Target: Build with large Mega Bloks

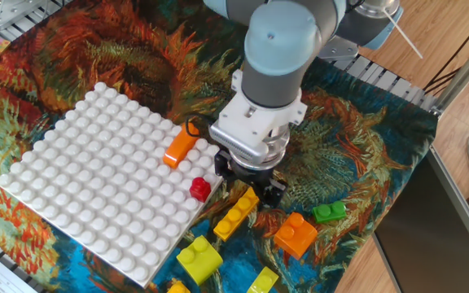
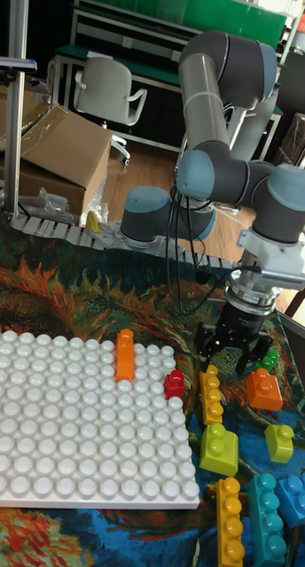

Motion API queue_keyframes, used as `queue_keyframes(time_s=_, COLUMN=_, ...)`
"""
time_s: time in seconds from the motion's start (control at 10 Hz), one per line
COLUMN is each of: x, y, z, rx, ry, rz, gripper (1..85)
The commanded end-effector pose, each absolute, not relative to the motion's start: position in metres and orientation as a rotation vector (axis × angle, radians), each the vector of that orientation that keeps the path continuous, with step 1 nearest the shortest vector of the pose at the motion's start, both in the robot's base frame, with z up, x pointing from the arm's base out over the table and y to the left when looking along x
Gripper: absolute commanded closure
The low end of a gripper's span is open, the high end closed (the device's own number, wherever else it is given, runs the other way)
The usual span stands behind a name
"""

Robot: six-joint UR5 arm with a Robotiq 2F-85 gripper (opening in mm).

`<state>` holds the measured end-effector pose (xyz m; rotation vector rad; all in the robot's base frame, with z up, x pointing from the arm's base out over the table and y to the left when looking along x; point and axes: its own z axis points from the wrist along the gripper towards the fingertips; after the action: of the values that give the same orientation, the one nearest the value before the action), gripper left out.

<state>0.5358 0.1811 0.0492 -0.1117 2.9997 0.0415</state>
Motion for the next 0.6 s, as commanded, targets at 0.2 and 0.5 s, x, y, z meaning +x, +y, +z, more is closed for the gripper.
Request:
queue_keyframes(time_s=0.2, x=0.532, y=0.178, z=0.026, rx=-0.11, ry=2.969, rz=0.108, gripper=18.7)
queue_keyframes(time_s=0.5, x=0.521, y=0.177, z=0.025, rx=-0.065, ry=3.012, rz=0.108, gripper=21.7)
